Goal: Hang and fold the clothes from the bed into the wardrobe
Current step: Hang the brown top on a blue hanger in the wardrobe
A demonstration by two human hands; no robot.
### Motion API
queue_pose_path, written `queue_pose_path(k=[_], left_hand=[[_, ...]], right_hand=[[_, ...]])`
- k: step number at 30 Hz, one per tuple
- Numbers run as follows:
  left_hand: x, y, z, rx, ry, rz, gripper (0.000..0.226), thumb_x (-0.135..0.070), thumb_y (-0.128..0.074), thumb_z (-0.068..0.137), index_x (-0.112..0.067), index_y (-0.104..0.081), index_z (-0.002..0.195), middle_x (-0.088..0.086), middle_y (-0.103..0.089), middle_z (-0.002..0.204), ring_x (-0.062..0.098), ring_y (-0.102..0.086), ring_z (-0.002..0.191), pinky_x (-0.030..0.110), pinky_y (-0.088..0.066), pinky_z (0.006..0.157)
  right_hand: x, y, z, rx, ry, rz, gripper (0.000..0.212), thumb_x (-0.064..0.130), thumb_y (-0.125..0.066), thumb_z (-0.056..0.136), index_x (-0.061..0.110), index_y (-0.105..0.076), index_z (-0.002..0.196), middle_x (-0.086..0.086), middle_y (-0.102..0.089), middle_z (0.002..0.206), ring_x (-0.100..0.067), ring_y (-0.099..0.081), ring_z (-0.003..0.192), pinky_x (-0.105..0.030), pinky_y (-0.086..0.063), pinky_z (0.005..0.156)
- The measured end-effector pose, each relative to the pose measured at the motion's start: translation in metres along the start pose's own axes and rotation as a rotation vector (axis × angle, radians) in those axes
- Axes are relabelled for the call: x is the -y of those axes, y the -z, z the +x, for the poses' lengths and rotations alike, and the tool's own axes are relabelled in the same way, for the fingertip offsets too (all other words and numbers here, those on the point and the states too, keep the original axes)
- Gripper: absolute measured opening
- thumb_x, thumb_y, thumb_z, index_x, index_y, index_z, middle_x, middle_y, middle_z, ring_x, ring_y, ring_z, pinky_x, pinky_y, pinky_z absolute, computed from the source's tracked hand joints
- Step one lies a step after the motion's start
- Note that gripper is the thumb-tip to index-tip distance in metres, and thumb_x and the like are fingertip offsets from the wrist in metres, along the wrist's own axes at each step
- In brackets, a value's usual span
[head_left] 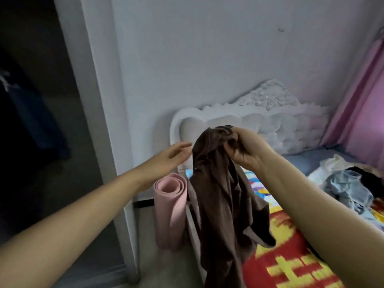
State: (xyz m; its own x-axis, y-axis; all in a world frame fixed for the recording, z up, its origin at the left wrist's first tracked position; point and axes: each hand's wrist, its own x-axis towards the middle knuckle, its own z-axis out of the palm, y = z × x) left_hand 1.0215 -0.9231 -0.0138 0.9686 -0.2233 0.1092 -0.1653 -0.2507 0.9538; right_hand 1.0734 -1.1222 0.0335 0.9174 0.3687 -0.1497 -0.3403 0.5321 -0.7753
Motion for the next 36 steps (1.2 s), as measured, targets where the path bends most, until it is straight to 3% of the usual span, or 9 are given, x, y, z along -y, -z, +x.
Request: queue_pose_path(k=[3,8,12,15,18,21,25,30,36], left_hand=[[-0.010,0.003,-0.038,0.138,0.002,-0.180,0.046,-0.050,-0.058,0.082,-0.032,-0.051,0.124,-0.018,-0.066,0.115,0.000,-0.061,0.110,0.019,-0.050,0.091],[0.010,0.057,-0.081,-0.356,0.152,-0.306,0.014,-0.013,-0.060,0.092,-0.015,-0.066,0.105,-0.003,-0.075,0.087,0.009,-0.071,0.078,0.020,-0.056,0.072],[0.029,0.125,-0.135,-0.424,0.242,-0.594,0.017,-0.022,-0.063,0.089,-0.014,-0.078,0.087,0.008,-0.074,0.096,0.018,-0.072,0.084,0.024,-0.056,0.062],[0.042,0.163,-0.171,-0.477,0.291,-0.668,0.025,-0.024,-0.060,0.090,-0.015,-0.080,0.077,0.009,-0.075,0.094,0.019,-0.072,0.083,0.024,-0.056,0.059],[0.051,0.194,-0.202,-0.571,0.340,-0.704,0.030,-0.019,-0.057,0.088,-0.011,-0.079,0.069,0.009,-0.075,0.084,0.020,-0.073,0.073,0.026,-0.055,0.055],[0.054,0.227,-0.234,-0.652,0.350,-0.621,0.026,-0.011,-0.052,0.083,-0.010,-0.076,0.073,0.007,-0.072,0.076,0.018,-0.070,0.065,0.023,-0.055,0.057],[0.048,0.277,-0.274,-0.717,0.331,-0.435,0.030,0.006,-0.034,0.079,-0.013,-0.053,0.065,0.003,-0.051,0.061,0.014,-0.053,0.049,0.016,-0.044,0.047],[0.055,0.315,-0.309,-0.763,0.438,-0.041,0.030,0.008,-0.036,0.082,-0.011,-0.045,0.061,0.002,-0.047,0.047,0.014,-0.048,0.039,0.014,-0.035,0.042],[0.064,0.324,-0.313,-0.848,0.444,0.074,0.019,-0.011,-0.048,0.089,-0.013,-0.061,0.075,0.006,-0.060,0.067,0.020,-0.059,0.065,0.026,-0.041,0.060]], right_hand=[[-0.029,-0.038,0.002,0.070,0.014,-0.092,0.021,0.000,-0.044,0.096,-0.001,-0.056,0.080,-0.009,-0.063,0.057,-0.013,-0.065,0.050,-0.022,-0.053,0.044],[-0.080,-0.094,0.006,0.241,0.070,-0.423,0.018,0.018,-0.052,0.097,0.013,-0.063,0.084,0.001,-0.066,0.066,-0.013,-0.065,0.063,-0.026,-0.059,0.060],[-0.138,-0.116,0.010,0.242,0.091,-0.756,0.016,0.015,-0.052,0.097,0.014,-0.067,0.093,0.000,-0.068,0.075,-0.005,-0.064,0.060,-0.022,-0.048,0.058],[-0.196,-0.130,0.002,0.498,-0.076,-1.099,0.019,0.035,-0.061,0.092,0.022,-0.064,0.105,0.004,-0.068,0.086,-0.002,-0.066,0.074,-0.023,-0.050,0.061],[-0.246,-0.154,-0.008,0.616,-0.136,-1.273,0.030,0.035,-0.061,0.092,0.018,-0.059,0.116,-0.008,-0.069,0.104,-0.019,-0.068,0.095,-0.033,-0.059,0.075],[-0.269,-0.182,-0.007,0.440,0.004,-1.094,0.014,0.018,-0.054,0.097,0.011,-0.063,0.104,-0.022,-0.066,0.104,-0.032,-0.066,0.096,-0.044,-0.055,0.089],[-0.256,-0.210,0.002,0.276,0.049,-0.622,0.015,0.018,-0.056,0.095,0.005,-0.063,0.089,-0.019,-0.065,0.088,-0.021,-0.063,0.077,-0.030,-0.052,0.071],[-0.234,-0.252,-0.004,0.474,-0.006,-0.526,0.013,0.027,-0.066,0.080,0.018,-0.072,0.072,-0.002,-0.069,0.076,-0.009,-0.066,0.070,-0.019,-0.055,0.065],[-0.225,-0.289,-0.010,0.597,-0.002,-0.534,0.011,0.029,-0.065,0.079,0.024,-0.070,0.070,0.002,-0.068,0.075,-0.006,-0.064,0.068,-0.017,-0.052,0.062]])
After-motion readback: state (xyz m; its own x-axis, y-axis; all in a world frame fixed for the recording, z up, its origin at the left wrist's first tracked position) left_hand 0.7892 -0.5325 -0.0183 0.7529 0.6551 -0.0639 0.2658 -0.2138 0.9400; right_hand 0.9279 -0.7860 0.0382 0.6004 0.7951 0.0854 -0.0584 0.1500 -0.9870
